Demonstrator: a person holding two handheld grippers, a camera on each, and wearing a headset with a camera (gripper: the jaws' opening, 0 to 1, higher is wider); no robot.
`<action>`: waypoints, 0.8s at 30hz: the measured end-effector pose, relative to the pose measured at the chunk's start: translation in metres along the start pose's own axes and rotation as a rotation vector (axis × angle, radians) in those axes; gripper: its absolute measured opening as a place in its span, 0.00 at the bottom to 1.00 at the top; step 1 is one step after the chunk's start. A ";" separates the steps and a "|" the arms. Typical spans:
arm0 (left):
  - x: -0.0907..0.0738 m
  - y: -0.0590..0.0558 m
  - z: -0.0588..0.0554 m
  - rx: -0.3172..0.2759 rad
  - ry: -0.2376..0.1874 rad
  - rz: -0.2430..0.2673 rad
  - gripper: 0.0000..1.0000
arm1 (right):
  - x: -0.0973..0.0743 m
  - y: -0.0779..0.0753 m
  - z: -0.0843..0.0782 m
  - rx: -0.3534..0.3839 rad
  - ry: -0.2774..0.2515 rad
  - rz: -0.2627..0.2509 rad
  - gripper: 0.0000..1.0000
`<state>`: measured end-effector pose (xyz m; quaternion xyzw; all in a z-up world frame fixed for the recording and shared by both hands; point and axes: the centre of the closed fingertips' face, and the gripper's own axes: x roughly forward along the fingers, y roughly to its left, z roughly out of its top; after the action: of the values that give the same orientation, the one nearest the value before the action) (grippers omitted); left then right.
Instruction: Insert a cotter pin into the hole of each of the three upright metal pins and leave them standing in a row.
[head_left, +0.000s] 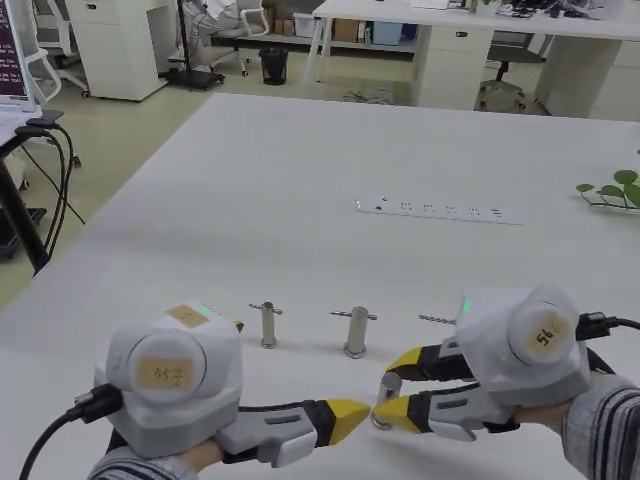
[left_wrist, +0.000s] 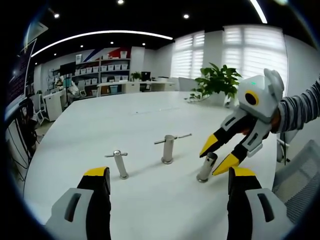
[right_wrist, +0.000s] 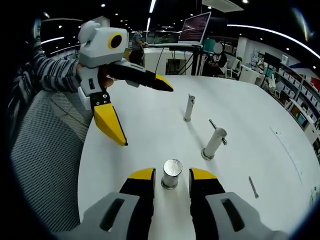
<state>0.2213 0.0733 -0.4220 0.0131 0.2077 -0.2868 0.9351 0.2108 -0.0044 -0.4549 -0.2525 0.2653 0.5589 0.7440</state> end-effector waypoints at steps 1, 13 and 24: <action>0.000 0.000 0.000 0.000 0.000 0.000 0.98 | -0.001 0.000 -0.001 0.000 0.002 0.002 0.23; 0.000 -0.001 0.000 0.000 0.003 -0.001 0.98 | -0.030 -0.017 -0.019 0.050 0.066 0.003 0.24; 0.001 -0.006 -0.001 -0.002 0.013 -0.022 0.98 | -0.046 -0.063 -0.030 0.069 0.121 -0.055 0.23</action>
<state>0.2188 0.0676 -0.4226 0.0116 0.2140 -0.2967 0.9306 0.2574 -0.0719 -0.4405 -0.2674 0.3219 0.5126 0.7497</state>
